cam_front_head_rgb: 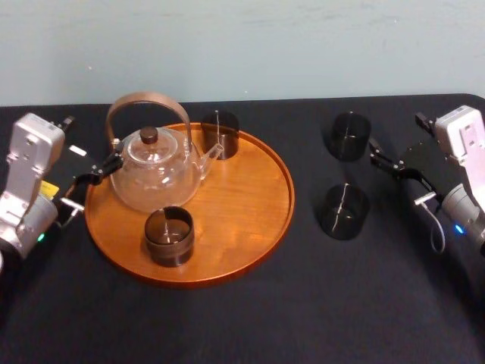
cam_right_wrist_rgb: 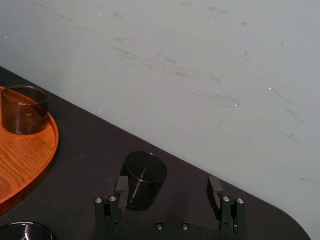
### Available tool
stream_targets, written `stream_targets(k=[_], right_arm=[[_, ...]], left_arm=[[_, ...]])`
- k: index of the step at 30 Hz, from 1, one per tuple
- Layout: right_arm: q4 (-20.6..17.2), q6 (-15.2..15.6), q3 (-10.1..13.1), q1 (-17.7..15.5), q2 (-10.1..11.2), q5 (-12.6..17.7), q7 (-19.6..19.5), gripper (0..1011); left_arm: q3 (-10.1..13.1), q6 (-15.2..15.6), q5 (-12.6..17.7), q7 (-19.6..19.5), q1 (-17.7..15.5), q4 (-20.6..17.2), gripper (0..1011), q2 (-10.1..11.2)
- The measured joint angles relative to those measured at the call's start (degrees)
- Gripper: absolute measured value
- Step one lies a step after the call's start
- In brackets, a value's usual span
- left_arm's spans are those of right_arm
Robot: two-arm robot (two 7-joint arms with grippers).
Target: Pick up the glass from the table and place it on the tray.
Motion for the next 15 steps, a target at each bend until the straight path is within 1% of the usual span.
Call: stream_targets(k=[11, 15], right_arm=[[0.04, -0.02, 0.07, 0.0, -0.05, 0.0, 0.09, 1002], [0.19, -0.39, 0.82, -0.37, -0.37, 0.5, 1.42, 1002]], left_arm=[[0.0, 0.0, 0.0, 0.0, 0.0, 0.0, 1010, 0.0], [0.0, 0.0, 0.0, 0.0, 0.0, 0.0, 1009, 0.0]])
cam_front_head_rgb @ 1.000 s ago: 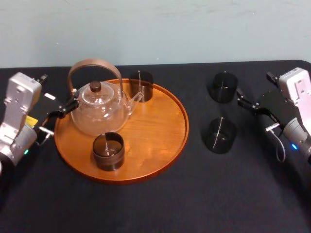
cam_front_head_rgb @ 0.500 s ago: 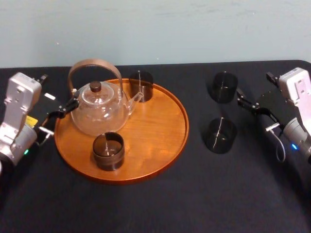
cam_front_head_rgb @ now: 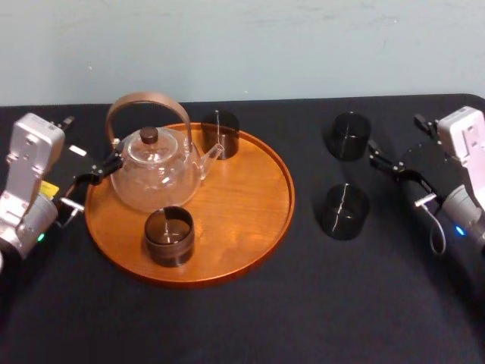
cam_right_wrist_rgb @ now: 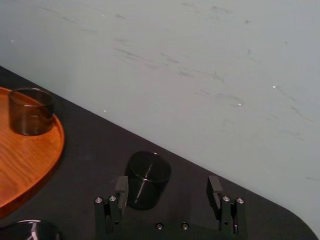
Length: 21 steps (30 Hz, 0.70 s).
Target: Pick up the glass from the table and place it on the tray.
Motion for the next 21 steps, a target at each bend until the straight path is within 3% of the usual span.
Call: stream_targets(k=[21], right_arm=[[-13.03, -1.69, 3.9, -12.51, 3.77, 0.56, 3.5, 1002]], left_arm=[[0.0, 0.0, 0.0, 0.0, 0.0, 0.0, 1009, 0.0]])
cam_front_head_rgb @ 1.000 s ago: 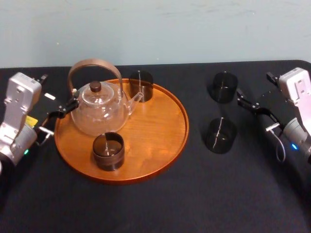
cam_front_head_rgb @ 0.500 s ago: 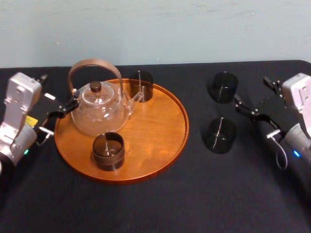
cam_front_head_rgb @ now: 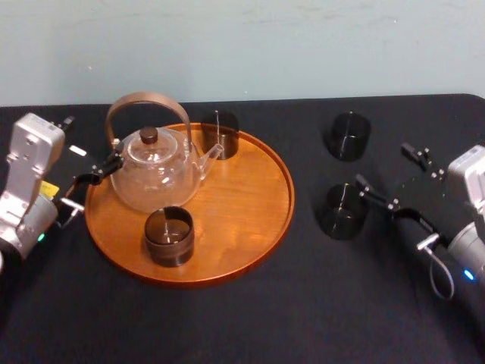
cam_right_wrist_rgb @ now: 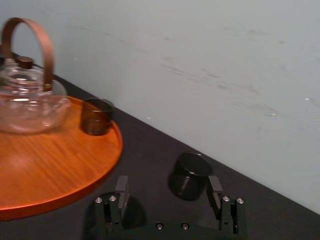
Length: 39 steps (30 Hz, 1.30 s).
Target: Pick up the glass from the table and place it on the tray.
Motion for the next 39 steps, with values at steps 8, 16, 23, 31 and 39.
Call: stream_targets(k=[8, 16, 23, 31, 39], right_arm=[[-2.09, 0.01, -0.19, -2.47, -0.18, -0.88, 1.62, 1002], [-1.33, 0.44, -0.5, -2.85, -1.6, -1.31, 3.73, 1002], [0.02, 1.0, -0.37, -2.64, -2.93, -1.52, 5.05, 1002], [1.44, 1.19, 0.17, -2.54, -4.28, -1.96, 6.37, 1002], [2.52, 1.33, 0.53, -2.51, -5.44, -2.6, 7.53, 1002]], left_arm=[[0.0, 0.0, 0.0, 0.0, 0.0, 0.0, 1010, 0.0], [0.0, 0.0, 0.0, 0.0, 0.0, 0.0, 1009, 0.0], [0.0, 0.0, 0.0, 0.0, 0.0, 0.0, 1010, 0.0], [0.0, 0.0, 0.0, 0.0, 0.0, 0.0, 1010, 0.0], [0.0, 0.0, 0.0, 0.0, 0.0, 0.0, 1010, 0.0]])
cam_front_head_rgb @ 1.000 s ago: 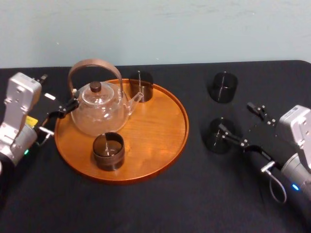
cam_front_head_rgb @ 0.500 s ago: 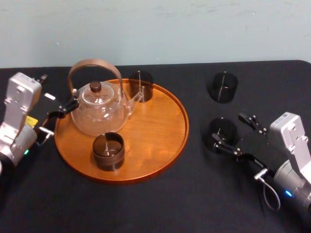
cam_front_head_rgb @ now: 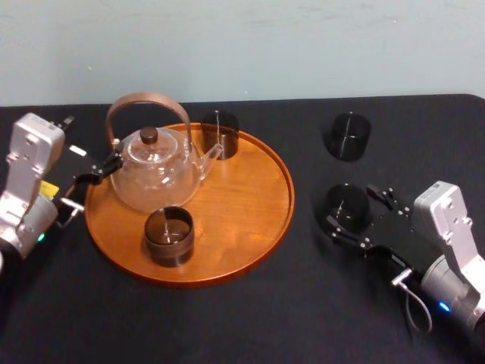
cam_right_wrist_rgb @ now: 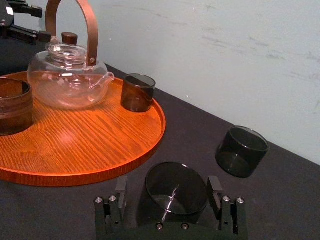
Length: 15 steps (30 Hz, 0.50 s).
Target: Pick up the glass from the table and place it on the tray.
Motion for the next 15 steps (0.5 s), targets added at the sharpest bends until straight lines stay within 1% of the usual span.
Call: stream_targets(k=[10, 15], right_arm=[[1.67, 0.16, 0.79, 0.27, -1.58, -0.74, 1.35, 1002], [1.92, 0.17, 1.27, 0.19, -2.05, -1.05, 1.88, 1002]], left_arm=[[0.0, 0.0, 0.0, 0.0, 0.0, 0.0, 1009, 0.0], [0.0, 0.0, 0.0, 0.0, 0.0, 0.0, 1009, 0.0]])
